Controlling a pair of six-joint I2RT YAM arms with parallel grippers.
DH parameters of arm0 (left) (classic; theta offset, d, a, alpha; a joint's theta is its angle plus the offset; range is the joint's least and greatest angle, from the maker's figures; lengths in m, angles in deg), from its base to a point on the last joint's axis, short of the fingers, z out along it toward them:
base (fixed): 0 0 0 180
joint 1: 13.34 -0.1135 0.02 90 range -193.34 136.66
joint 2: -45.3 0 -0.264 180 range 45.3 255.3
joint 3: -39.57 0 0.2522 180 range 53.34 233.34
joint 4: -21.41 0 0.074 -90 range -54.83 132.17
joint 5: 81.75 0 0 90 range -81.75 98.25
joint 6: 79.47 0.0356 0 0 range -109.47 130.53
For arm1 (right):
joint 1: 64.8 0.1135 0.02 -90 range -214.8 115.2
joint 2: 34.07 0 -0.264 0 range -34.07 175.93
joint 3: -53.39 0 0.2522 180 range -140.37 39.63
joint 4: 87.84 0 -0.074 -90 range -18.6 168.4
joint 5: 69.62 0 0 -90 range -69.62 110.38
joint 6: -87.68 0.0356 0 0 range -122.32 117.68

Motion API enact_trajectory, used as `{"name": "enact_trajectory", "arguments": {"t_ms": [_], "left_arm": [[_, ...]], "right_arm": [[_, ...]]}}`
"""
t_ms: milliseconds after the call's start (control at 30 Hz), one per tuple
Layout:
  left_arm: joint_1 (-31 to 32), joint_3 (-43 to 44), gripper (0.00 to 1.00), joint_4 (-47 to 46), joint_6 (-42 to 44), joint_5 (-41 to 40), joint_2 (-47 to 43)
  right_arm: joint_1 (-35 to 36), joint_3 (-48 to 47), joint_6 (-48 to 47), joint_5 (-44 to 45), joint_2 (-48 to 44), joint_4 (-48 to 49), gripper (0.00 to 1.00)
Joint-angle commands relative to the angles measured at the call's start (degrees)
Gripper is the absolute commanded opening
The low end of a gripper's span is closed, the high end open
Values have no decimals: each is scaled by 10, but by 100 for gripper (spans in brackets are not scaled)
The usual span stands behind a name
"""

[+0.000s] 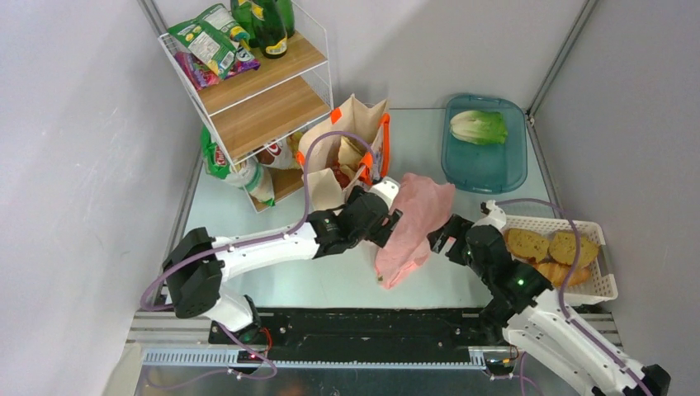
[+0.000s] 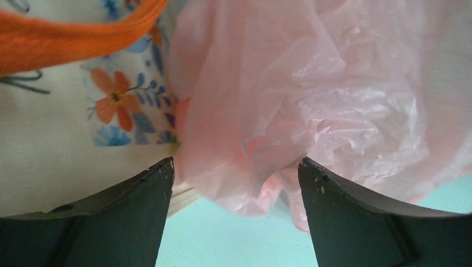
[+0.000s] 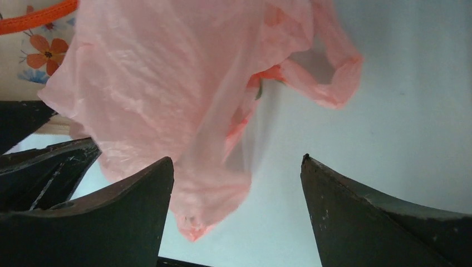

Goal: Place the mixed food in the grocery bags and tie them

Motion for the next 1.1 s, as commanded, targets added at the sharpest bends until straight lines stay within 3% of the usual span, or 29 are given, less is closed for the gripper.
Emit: {"name": "enact_trajectory", "arguments": {"t_ms": [0, 67, 133, 400, 567, 767, 967, 1067], "left_arm": [[-51, -17, 85, -10, -17, 26, -11], [-70, -15, 84, -11, -11, 34, 2], [-84, -10, 84, -11, -6, 41, 18], [-100, 22, 80, -11, 0, 54, 45], [-100, 33, 79, -10, -3, 62, 23], [-100, -36, 79, -16, -22, 57, -95], [-98, -138, 82, -17, -55, 46, -290], [-88, -184, 82, -19, -70, 57, -371]], "right_arm": [[-66, 55, -13, -160, 37, 202, 86], [-86, 85, -21, -282, 49, 332, 84], [-91, 97, -28, -337, 64, 394, 81], [-41, 57, -71, -477, 111, 444, 69], [71, 12, -110, -380, 97, 416, 65], [82, 2, -84, -272, 81, 423, 57], [84, 2, -68, -218, 97, 454, 47], [85, -7, -18, -156, 110, 436, 37]]}}
